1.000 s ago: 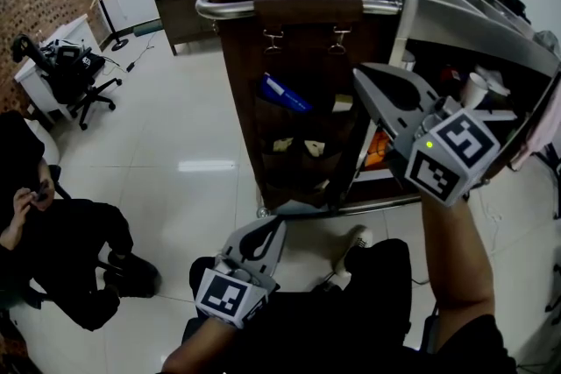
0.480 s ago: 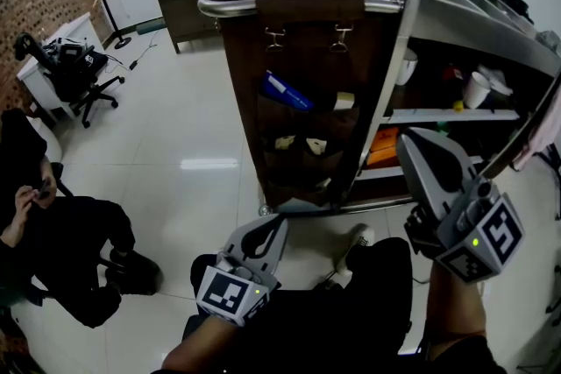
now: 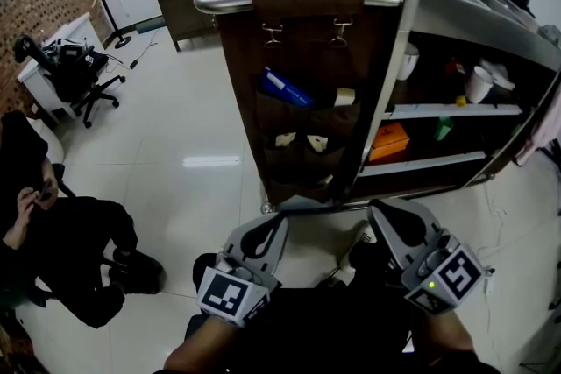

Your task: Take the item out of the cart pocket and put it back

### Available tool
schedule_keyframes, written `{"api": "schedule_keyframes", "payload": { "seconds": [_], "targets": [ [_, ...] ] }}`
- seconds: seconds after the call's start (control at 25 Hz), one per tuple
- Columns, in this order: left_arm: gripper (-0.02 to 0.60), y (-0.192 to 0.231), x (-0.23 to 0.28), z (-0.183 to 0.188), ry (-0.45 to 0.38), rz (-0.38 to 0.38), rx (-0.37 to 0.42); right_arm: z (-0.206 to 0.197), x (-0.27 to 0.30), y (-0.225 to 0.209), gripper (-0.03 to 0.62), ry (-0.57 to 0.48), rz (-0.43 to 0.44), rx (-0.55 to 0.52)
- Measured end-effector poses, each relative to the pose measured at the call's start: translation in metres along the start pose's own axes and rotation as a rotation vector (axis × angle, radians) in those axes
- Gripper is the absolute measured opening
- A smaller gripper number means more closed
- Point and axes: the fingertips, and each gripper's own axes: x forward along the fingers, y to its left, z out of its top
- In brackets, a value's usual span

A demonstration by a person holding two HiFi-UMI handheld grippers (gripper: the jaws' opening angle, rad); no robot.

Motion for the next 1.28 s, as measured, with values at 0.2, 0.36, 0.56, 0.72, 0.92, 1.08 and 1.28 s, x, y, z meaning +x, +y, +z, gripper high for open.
{"api": "schedule_keyframes", "payload": {
  "seconds": [0.2, 0.36, 0.56, 0.72, 0.92, 1.08, 1.28],
  "targets": [
    [0.000, 0.002, -0.001, -0.001, 0.005, 0.003, -0.001, -0.037, 0.000, -0.003, 0.005, 0.040, -0.014, 0.032],
    [0.000, 0.002, 0.001, -0.003, 0.007, -0.001, -0.026, -0.085, 0.004, -0.002, 0.005, 0.139, -0.022, 0.072],
    [0.000, -0.001, 0.004, -0.005, 0.009, -0.012, -0.025, -0.107, 0.013, 0.000, 0.005, 0.178, -0.019, 0.093],
    [0.000, -0.002, 0.004, -0.005, 0.012, -0.011, -0.026, -0.102, 0.015, -0.001, 0.005, 0.170, -0.019, 0.090],
    [0.000, -0.002, 0.003, -0.004, 0.009, -0.009, -0.023, -0.104, 0.015, -0.003, 0.006, 0.180, -0.030, 0.077],
    [0.000, -0.002, 0.004, -0.004, 0.008, -0.012, -0.018, -0.101, 0.015, -0.003, 0.006, 0.168, -0.034, 0.080],
    [0.000, -0.002, 0.004, -0.003, 0.006, -0.013, -0.016, -0.100, 0.016, -0.004, 0.006, 0.172, -0.036, 0.080]
  ]
}}
